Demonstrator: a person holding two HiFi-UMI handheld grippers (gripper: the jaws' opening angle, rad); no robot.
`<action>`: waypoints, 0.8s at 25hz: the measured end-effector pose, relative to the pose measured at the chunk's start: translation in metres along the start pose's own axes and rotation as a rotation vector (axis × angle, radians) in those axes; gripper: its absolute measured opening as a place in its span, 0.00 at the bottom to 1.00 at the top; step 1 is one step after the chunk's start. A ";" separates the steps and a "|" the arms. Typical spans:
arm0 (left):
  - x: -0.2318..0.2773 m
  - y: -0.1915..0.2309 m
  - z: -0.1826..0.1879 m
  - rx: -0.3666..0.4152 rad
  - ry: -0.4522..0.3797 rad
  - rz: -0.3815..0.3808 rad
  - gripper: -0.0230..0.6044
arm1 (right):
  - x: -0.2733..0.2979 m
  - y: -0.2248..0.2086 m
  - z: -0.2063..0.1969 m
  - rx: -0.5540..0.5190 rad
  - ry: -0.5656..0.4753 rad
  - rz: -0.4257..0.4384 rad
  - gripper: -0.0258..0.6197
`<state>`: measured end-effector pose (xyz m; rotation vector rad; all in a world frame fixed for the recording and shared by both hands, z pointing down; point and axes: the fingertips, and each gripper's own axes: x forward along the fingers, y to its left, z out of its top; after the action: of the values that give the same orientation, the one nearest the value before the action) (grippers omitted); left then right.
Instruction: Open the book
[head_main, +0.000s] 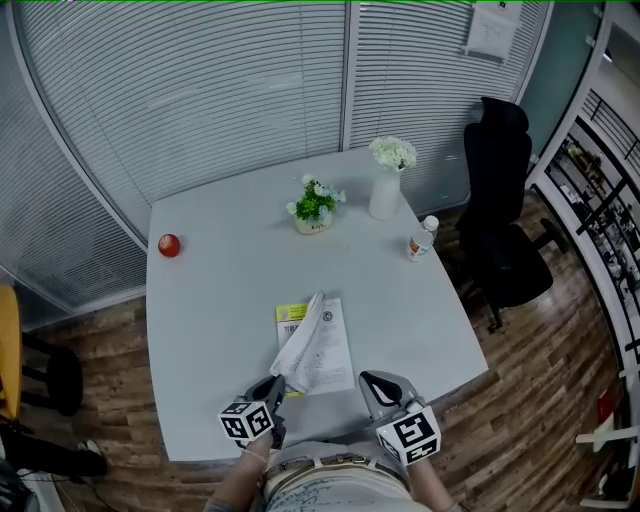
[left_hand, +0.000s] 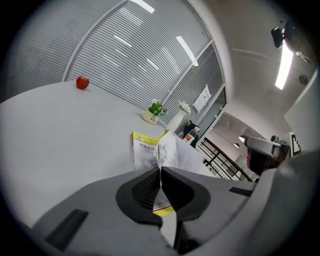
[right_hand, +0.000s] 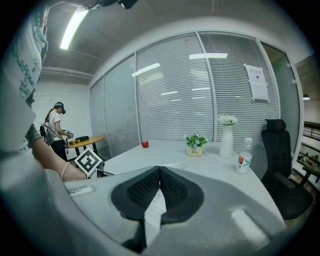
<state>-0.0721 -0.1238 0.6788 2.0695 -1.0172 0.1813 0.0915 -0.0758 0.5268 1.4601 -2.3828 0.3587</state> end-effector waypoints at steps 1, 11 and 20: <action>-0.001 0.002 0.001 -0.015 -0.006 0.003 0.05 | 0.001 0.000 0.000 -0.001 0.001 0.002 0.04; -0.010 0.016 -0.002 -0.044 -0.017 0.032 0.05 | 0.009 0.003 0.001 -0.009 0.007 0.018 0.04; -0.025 0.037 -0.004 -0.073 -0.033 0.082 0.05 | 0.015 0.009 0.004 -0.020 0.008 0.039 0.04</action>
<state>-0.1145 -0.1189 0.6927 1.9722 -1.1132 0.1498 0.0764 -0.0850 0.5291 1.4023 -2.4043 0.3489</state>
